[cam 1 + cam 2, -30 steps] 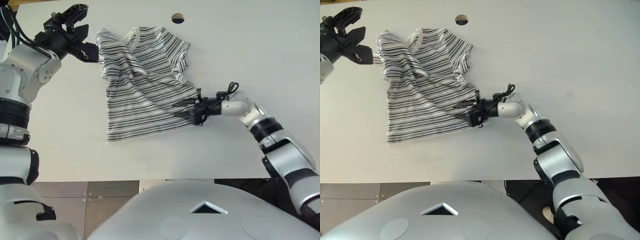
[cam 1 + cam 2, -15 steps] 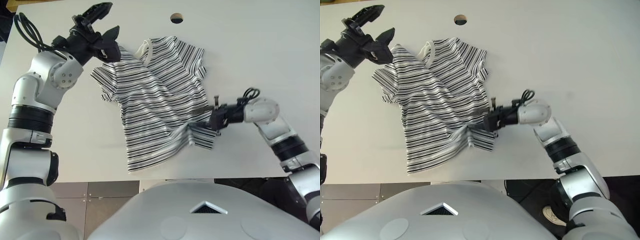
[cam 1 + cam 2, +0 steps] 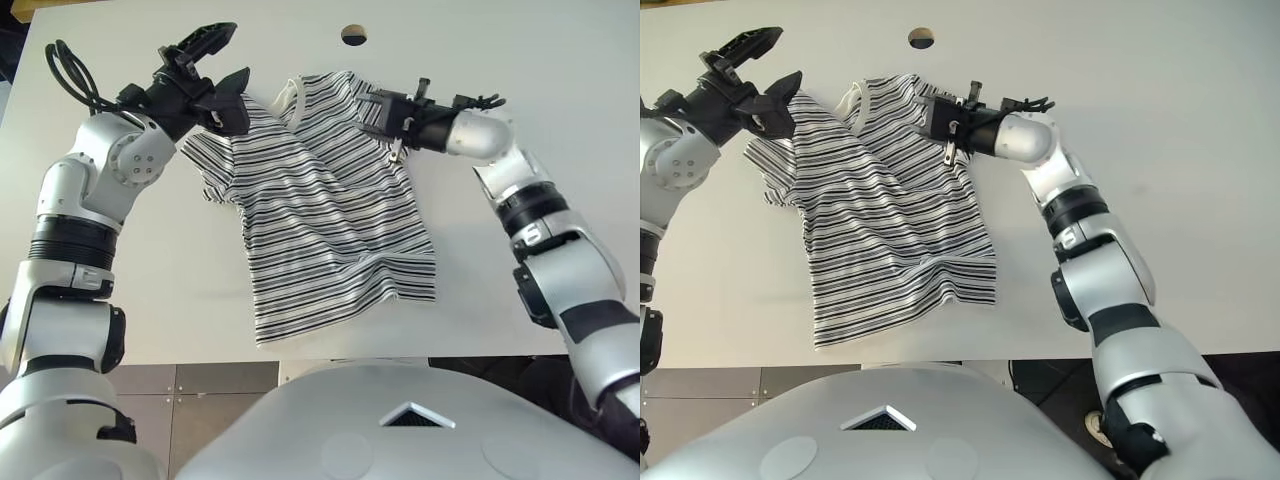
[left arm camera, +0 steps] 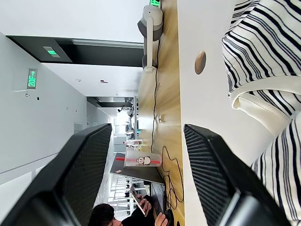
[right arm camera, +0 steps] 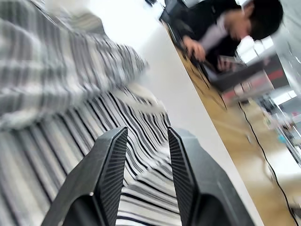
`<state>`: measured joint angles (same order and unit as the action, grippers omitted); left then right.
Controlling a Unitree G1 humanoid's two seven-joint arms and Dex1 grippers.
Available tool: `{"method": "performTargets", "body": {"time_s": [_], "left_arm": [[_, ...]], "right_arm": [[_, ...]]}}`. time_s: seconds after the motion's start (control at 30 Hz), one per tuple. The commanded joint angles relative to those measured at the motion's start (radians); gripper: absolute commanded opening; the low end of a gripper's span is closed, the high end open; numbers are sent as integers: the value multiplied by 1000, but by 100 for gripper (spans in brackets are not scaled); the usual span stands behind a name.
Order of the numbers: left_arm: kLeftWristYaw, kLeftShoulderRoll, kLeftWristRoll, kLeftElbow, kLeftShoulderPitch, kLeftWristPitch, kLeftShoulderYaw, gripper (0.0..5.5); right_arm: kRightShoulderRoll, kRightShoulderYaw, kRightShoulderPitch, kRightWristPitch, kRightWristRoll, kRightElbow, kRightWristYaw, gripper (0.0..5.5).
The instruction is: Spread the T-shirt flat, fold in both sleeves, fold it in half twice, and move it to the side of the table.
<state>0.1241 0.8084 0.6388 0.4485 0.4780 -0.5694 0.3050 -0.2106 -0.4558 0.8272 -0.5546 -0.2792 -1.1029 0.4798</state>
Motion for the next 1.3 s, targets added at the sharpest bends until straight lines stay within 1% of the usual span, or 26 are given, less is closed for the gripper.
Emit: {"method": "performTargets", "body": {"time_s": [0.03,0.2,0.33,0.43,0.5,0.67,0.8,0.9,1.1,1.2,1.3], "left_arm": [[7,-8,-2,2,2,-1,-9,284],[17,-21,-7,-15,3,1,-9,284],[28,-32,-15,-37,-7,9,-12,284],[40,-41,-57,-53,-35,43,-42,284],[55,-50,-90,-62,-46,62,-57,284],[111,-84,-178,-78,-75,111,-80,284],[168,-114,-259,-71,-103,141,-94,284],[233,-164,-379,-53,-122,218,-132,284],[362,-286,-638,78,-99,457,-248,284],[417,-337,-744,142,-71,553,-305,284],[459,-371,-816,217,-35,643,-349,284]], "right_arm": [[63,-32,62,87,-107,-171,-163,158],[75,-58,30,177,-187,-256,-165,158],[-4,-47,-12,226,-209,-275,-160,158],[-101,-24,-55,218,-202,-275,-158,158],[-141,-6,-75,204,-192,-271,-150,158],[-201,42,-89,171,-170,-255,-148,158],[-214,78,-62,147,-155,-244,-185,158],[-234,111,-20,57,-153,-220,-295,158],[-281,124,41,-286,-216,-98,-639,158],[-286,112,34,-402,-257,-36,-725,158],[-282,106,24,-456,-285,9,-760,158]]}}
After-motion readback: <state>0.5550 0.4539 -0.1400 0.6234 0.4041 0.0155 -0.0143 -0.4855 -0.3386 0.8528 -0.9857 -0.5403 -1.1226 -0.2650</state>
